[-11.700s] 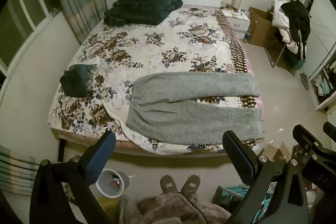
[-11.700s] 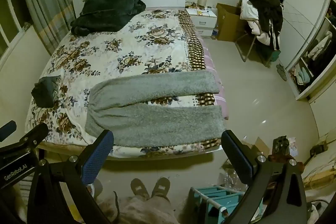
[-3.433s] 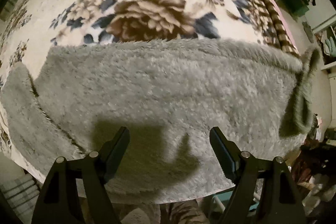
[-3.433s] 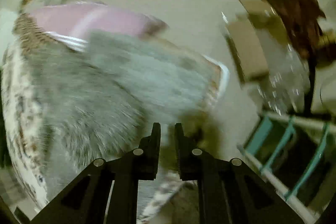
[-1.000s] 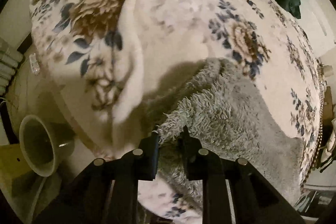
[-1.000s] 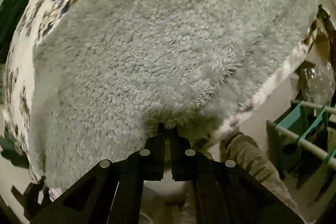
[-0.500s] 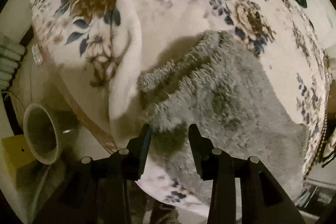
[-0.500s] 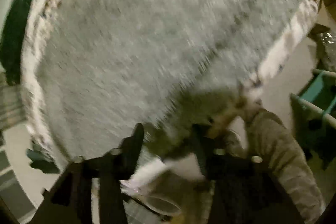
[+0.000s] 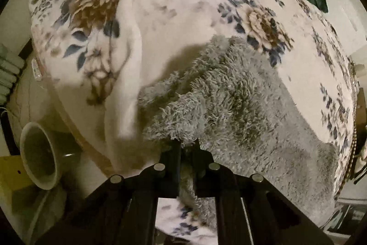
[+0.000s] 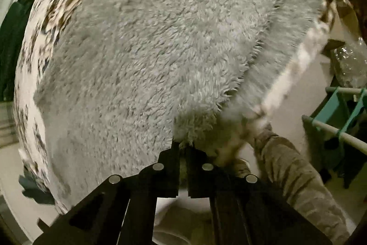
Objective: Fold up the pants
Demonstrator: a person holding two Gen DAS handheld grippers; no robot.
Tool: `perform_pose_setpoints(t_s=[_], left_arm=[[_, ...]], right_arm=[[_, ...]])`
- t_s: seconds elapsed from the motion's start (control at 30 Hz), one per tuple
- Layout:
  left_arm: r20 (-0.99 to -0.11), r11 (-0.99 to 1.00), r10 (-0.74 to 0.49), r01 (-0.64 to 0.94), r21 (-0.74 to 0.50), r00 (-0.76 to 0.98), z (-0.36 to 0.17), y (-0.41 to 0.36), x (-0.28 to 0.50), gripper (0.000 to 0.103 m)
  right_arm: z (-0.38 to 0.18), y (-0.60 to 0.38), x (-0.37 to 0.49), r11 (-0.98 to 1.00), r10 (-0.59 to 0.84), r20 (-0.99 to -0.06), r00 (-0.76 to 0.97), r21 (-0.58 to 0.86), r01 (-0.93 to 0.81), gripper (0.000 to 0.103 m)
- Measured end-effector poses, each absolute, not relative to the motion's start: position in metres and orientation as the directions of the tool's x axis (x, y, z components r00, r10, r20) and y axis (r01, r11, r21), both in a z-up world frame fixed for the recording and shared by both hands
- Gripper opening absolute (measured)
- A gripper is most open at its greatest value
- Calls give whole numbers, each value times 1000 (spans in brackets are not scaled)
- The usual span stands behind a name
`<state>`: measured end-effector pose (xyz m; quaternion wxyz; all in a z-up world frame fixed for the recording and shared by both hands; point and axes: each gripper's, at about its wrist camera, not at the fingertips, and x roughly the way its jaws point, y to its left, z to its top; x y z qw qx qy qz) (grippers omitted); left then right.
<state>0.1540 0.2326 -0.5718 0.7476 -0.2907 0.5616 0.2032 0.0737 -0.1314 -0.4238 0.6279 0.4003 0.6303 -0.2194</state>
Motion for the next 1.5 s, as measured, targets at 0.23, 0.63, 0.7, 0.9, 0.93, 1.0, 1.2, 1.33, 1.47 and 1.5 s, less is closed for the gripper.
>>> perform_pose_setpoints(t_s=[0.23,0.63,0.7,0.9,0.93,1.0,1.2,1.33,1.47,1.5], left_arm=[[-985,743,-50,-653,-147,164,-592,239,145,11],[-965,923,192,-368,115,180,-501,97,172,85],[-969,950,151,-298,88,195,-500,54,185,85],[-984,997,10,-82,-5,179,-519,-91,212,85],[-984,999,-5,-48,-14,178,-524,-113,212,85],[-986,998,-57,32,-53,158,-534,-163,214,85],[-986,974,-99,214,-68,136,-546,-274,217,85],[-987,966,-111,247,-80,112,-549,-305,215,85],[-990,963,-106,257,-80,89,-553,-322,216,85],[-991,963,-103,260,-76,89,-554,-325,216,85]], right_arm=[[-467,-135,91,611,264,-964,28,189,769,6],[-363,-191,150,814,88,-991,97,127,567,70],[-359,-224,151,824,6,-994,111,67,563,70],[-365,-332,150,782,-170,-978,117,-62,620,70],[-370,-348,154,786,-189,-974,121,-77,614,70],[-385,-365,168,815,-215,-969,125,-107,570,70],[-403,-445,177,732,-239,-958,159,-70,677,70],[-405,-529,137,428,-109,-968,226,160,890,70],[-412,-548,122,341,46,-943,331,326,882,70],[-413,-547,119,337,69,-937,344,346,876,70]])
